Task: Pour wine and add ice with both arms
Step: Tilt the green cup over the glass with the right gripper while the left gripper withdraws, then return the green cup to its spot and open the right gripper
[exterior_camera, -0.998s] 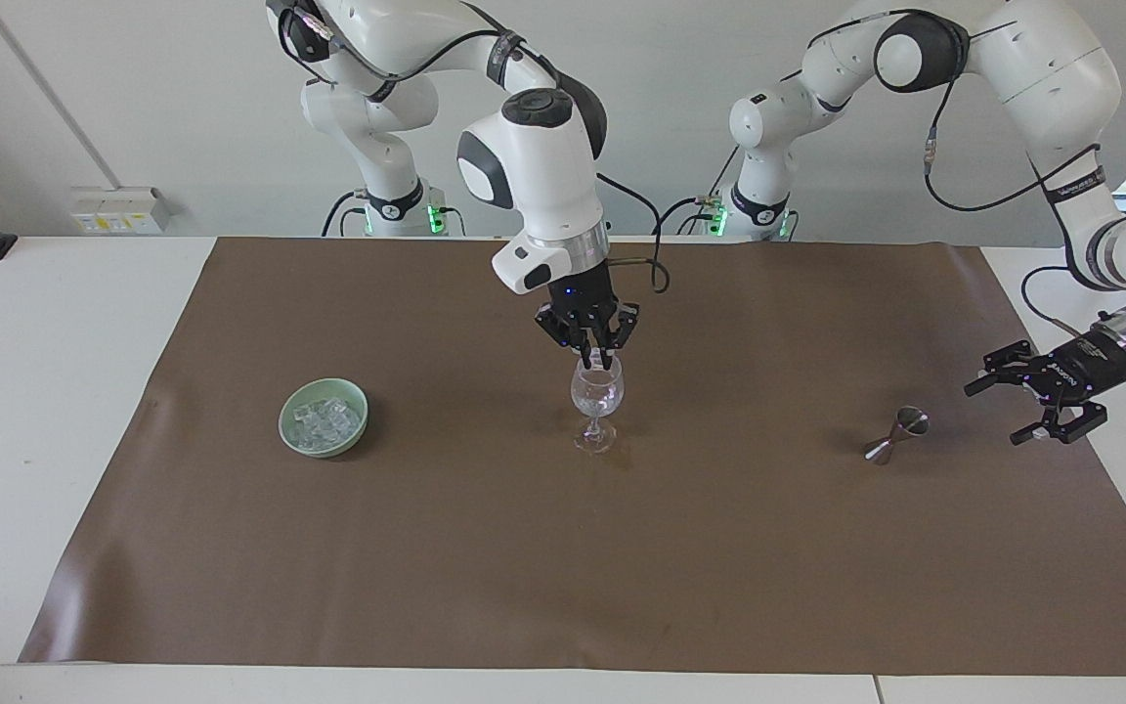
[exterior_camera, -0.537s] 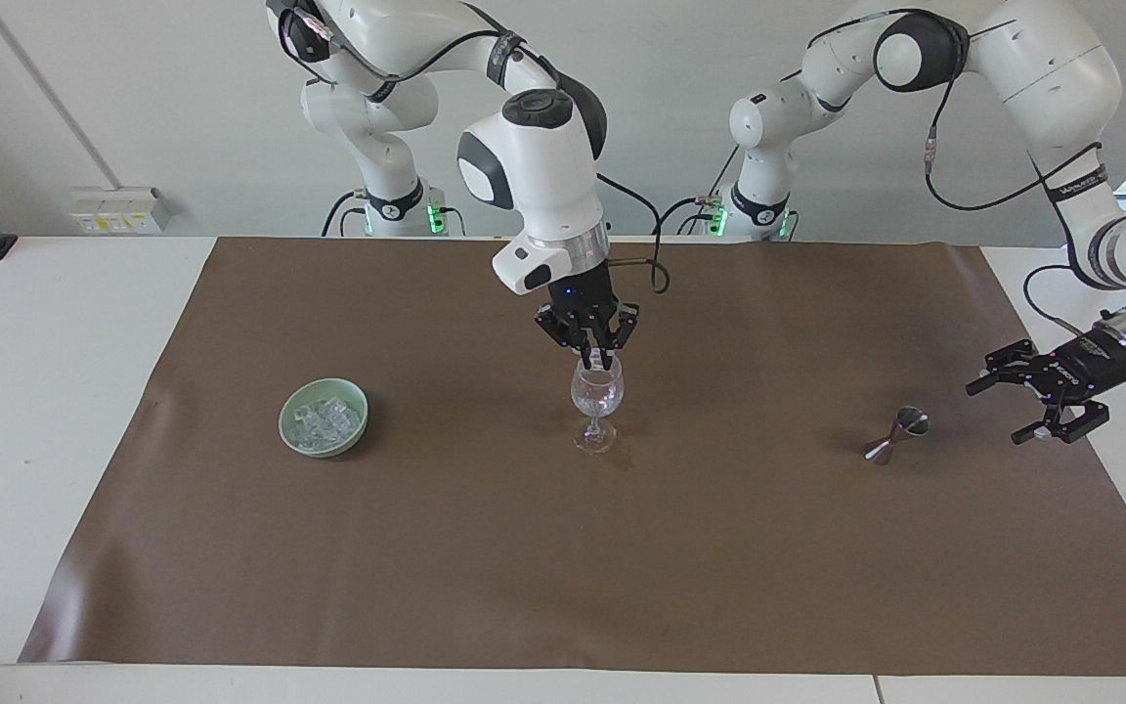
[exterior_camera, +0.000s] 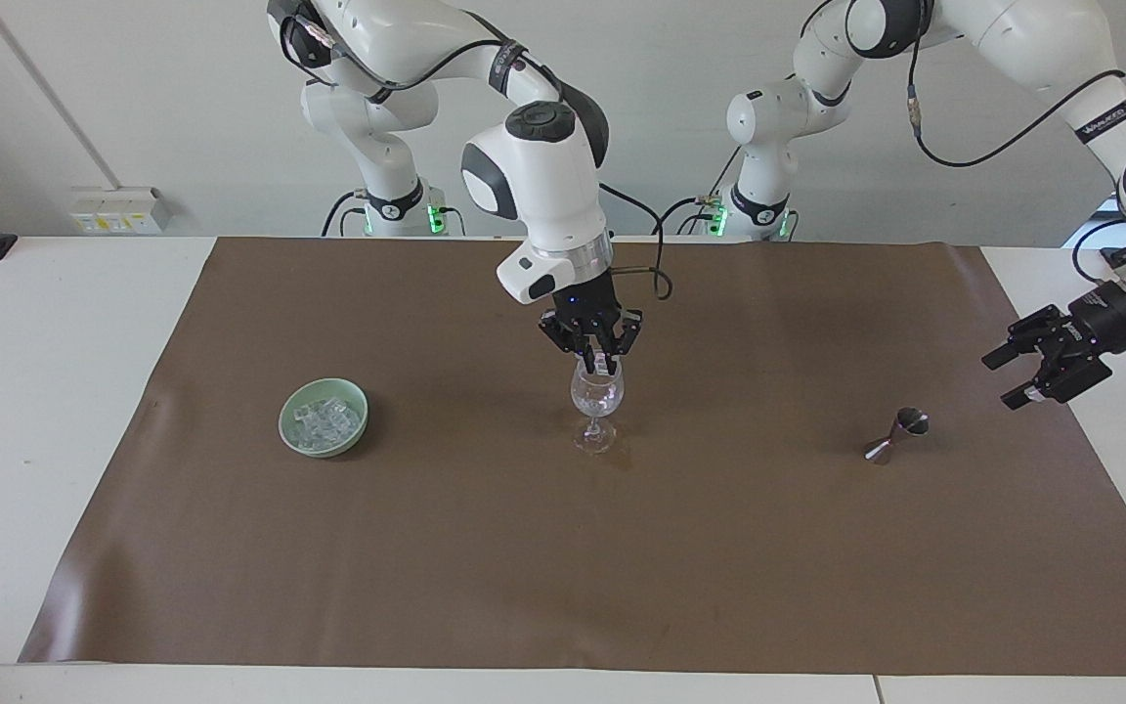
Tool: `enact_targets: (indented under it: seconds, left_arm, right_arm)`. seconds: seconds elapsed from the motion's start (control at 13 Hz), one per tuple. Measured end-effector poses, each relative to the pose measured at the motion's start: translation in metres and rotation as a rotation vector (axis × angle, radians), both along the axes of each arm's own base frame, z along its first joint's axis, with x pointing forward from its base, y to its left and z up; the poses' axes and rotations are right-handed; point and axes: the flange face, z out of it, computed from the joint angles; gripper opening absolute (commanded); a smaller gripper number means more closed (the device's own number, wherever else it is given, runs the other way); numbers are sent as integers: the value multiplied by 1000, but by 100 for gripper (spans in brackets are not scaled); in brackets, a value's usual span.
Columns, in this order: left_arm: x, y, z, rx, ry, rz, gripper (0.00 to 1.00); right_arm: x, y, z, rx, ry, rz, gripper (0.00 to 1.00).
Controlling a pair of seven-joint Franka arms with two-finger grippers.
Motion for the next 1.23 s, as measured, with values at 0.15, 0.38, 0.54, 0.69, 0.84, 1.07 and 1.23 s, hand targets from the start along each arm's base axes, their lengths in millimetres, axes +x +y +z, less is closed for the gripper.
enact_targets:
  seconds: [0.15, 0.38, 0.54, 0.69, 0.84, 1.07, 1.23]
  left_arm:
    - [-4, -11, 18, 50, -53, -79, 100]
    - [-12, -25, 43, 157, -124, -218, 100]
    - [-19, -36, 62, 218, -166, -297, 100]
    - [-24, -49, 79, 292, -195, -386, 100]
    - [-28, -69, 103, 384, -246, -529, 100]
    - [-43, -95, 131, 489, -298, -742, 100]
    - [-57, -103, 143, 505, -288, -831, 100]
  right_arm:
    - [0, 1, 0, 1, -1, 0, 55]
    - [0, 1, 1, -10, -10, -7, 68]
    - [-2, 4, 2, -9, -13, -2, 90]
    - [-1, 8, 18, 2, -42, 5, 100]
    - [4, 3, 42, -2, -100, 2, 100]
    - [16, -25, 65, -51, -156, -12, 100]
    - [28, -67, 79, -126, -168, -8, 100]
